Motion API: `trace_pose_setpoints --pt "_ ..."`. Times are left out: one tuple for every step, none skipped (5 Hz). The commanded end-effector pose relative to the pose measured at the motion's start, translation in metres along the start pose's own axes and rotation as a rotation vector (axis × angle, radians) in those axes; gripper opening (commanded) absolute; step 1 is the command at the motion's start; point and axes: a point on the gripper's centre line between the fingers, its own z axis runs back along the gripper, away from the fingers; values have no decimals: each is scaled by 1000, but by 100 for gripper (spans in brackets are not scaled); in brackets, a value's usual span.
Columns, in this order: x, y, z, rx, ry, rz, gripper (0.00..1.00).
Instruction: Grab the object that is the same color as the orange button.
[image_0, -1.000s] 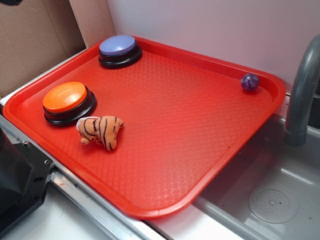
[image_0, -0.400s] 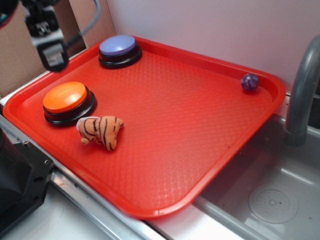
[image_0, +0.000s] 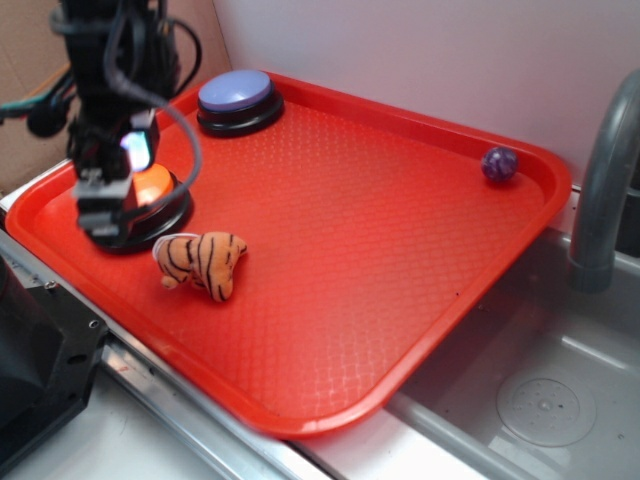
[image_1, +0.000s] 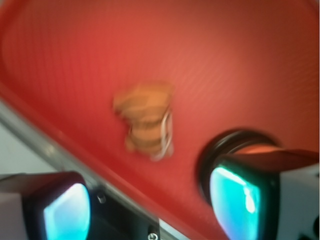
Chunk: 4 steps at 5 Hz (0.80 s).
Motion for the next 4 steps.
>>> trace_pose_setpoints --pt "0 1 3 17 -25 2 100" --pt "0 1 3 17 -25 2 100" --pt "0 1 3 17 -25 2 100" --pt "7 1 -22 73 -33 30 100"
